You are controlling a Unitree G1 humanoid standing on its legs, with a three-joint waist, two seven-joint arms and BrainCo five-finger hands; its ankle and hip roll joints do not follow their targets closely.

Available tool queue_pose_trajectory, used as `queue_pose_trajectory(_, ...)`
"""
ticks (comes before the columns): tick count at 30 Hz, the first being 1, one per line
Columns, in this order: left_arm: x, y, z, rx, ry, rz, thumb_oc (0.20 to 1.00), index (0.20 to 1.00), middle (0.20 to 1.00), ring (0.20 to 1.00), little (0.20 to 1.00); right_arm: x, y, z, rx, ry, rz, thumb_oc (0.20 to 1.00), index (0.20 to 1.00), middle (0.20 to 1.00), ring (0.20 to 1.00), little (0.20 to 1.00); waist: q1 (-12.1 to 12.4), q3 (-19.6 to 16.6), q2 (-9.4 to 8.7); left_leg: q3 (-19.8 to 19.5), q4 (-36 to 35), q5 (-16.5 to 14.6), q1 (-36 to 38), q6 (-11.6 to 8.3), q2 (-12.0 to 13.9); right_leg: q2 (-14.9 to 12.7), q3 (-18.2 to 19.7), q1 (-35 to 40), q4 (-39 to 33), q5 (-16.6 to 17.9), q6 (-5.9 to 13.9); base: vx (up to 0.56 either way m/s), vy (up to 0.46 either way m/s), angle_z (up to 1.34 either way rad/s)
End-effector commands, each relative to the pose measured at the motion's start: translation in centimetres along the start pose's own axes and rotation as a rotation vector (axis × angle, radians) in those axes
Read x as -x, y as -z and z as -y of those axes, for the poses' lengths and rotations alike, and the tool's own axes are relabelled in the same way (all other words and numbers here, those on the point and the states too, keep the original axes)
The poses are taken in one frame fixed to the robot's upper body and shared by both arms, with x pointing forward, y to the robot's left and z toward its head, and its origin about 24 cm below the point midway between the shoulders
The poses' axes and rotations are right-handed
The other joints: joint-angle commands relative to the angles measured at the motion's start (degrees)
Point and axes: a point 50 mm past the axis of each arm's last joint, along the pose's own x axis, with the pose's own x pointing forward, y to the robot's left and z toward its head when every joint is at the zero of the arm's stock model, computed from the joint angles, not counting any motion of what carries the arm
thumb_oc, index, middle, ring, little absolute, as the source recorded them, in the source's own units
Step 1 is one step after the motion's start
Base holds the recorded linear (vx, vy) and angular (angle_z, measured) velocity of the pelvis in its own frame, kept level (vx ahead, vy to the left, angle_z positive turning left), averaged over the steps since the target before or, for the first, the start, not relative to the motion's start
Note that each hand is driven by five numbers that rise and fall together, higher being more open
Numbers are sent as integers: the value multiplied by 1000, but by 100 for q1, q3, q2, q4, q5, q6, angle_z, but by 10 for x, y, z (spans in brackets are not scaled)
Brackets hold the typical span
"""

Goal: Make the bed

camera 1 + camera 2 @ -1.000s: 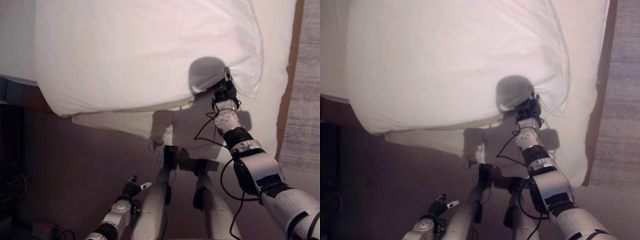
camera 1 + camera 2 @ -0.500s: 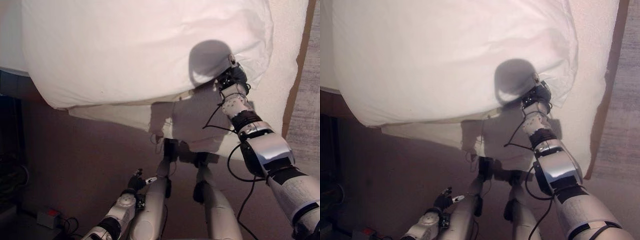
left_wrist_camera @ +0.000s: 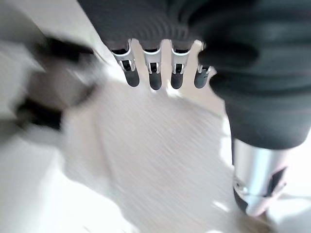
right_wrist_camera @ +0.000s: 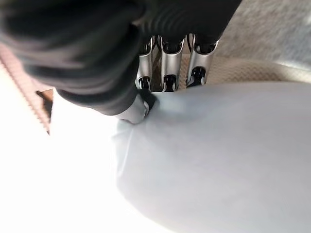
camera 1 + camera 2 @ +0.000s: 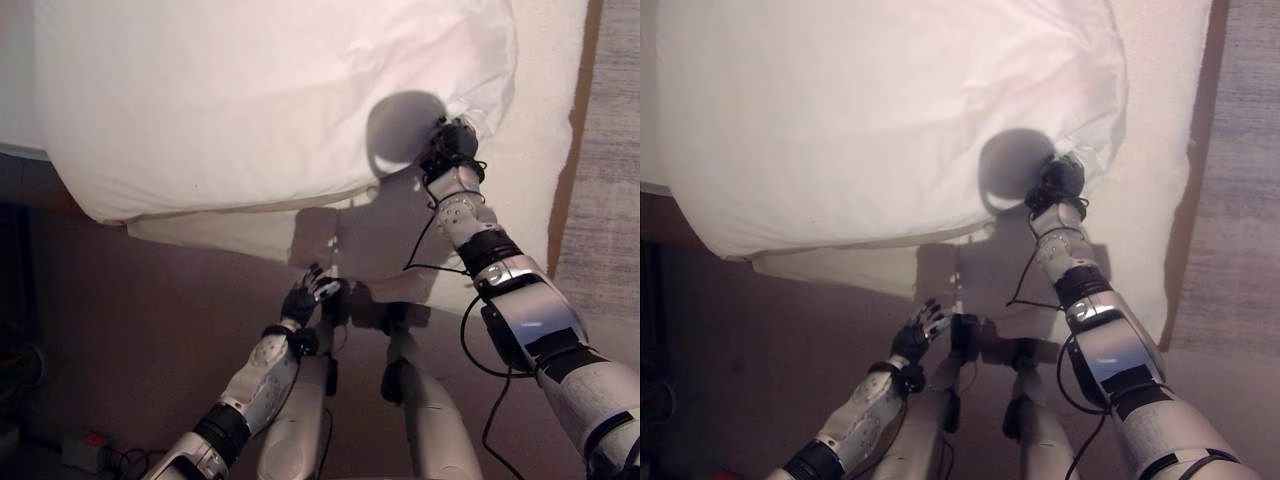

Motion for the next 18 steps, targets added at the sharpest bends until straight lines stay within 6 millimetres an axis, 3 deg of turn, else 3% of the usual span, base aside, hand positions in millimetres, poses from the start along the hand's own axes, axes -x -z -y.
queue_pose_trajectory(1, -6, -31, 26, 99, 154, 93, 1000, 1000, 1000, 1000, 1000, 12, -30, -42, -56, -195, 167, 200, 200, 200, 200, 200, -207, -7, -396, 156, -70, -174, 88, -15, -391, -224, 719, 133, 160, 14, 504, -33, 12, -13)
queue_pose_trajectory(2, -6, -31, 26, 99, 154, 93, 1000, 1000, 1000, 1000, 1000, 12, -30, -42, -56, -195, 167, 200, 200, 200, 200, 200, -204, -4, -397, 158, -70, -175, 91, -15, -391, -223, 722, 136, 160, 14, 504, -69, 21, -18)
queue_pose_trajectory(4, -14, -63, 49, 93, 254, 181, 1000, 1000, 1000, 1000, 1000, 16, -35, -45, -63, -227, 200, 200, 200, 200, 200, 200, -310, -57, -470, 201, -70, -184, 151, 2, -375, -204, 786, 157, 145, 63, 517, -53, 23, -18)
queue_pose_trajectory(8, -27, -78, 62, 160, 260, 217, 1000, 1000, 1000, 1000, 1000, 23, -32, -51, -103, -259, 198, 200, 200, 200, 200, 200, -397, -125, -577, 291, -70, -206, 238, 16, -347, -174, 871, 192, 114, 95, 536, -33, 13, -16)
queue_pose_trajectory(14, -45, -95, 72, 359, 191, 254, 1000, 1000, 1000, 1000, 1000, 35, -25, -61, -120, -314, 183, 200, 200, 200, 200, 200, -569, -243, -725, 374, -70, -184, 292, 35, -317, -139, 1002, 170, 103, 168, 562, -34, -9, -15)
queue_pose_trajectory(18, -56, -104, 66, 633, 92, 272, 1000, 1000, 1000, 1000, 1000, 42, -18, -65, -157, -323, 158, 200, 200, 200, 200, 200, -662, -314, -805, 423, -70, -169, 302, 22, -292, -107, 1058, 144, 72, 211, 577, -6, -19, -7)
